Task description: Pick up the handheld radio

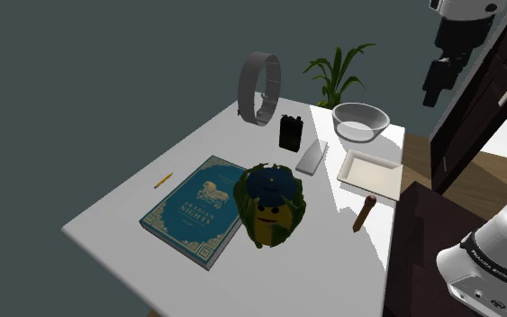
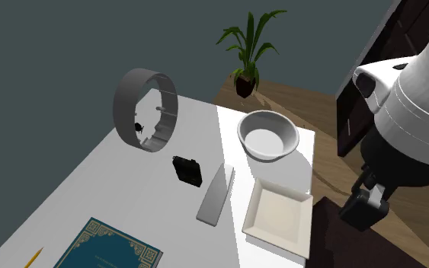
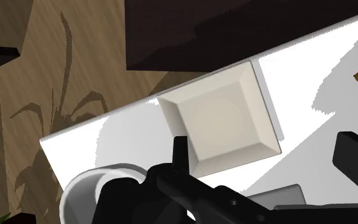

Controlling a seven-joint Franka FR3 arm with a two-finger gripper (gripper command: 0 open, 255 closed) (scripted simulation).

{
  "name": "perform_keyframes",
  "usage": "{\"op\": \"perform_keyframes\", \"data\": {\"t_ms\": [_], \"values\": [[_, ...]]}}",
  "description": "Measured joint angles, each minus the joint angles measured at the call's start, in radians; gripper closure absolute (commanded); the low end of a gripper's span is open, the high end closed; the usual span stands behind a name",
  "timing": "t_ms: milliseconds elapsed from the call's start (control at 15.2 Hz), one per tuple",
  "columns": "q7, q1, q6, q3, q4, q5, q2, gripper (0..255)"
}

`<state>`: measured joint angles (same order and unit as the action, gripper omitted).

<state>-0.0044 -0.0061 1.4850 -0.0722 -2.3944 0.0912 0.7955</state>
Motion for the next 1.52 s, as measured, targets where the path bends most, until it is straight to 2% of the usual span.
{"op": "perform_keyframes", "data": {"t_ms": [132,594,1122,1518], "values": [[-0.003,0.001,0.012,0.001,0.002,0.000,-0.016,0],[-0.040,0.016,0.166,0.004,0.088,-0.009,-0.275,0],[-0.101,0.030,0.278,0.004,0.273,-0.016,-0.591,0],[-0.139,0.044,0.308,-0.010,0.464,-0.023,-0.831,0]]}}
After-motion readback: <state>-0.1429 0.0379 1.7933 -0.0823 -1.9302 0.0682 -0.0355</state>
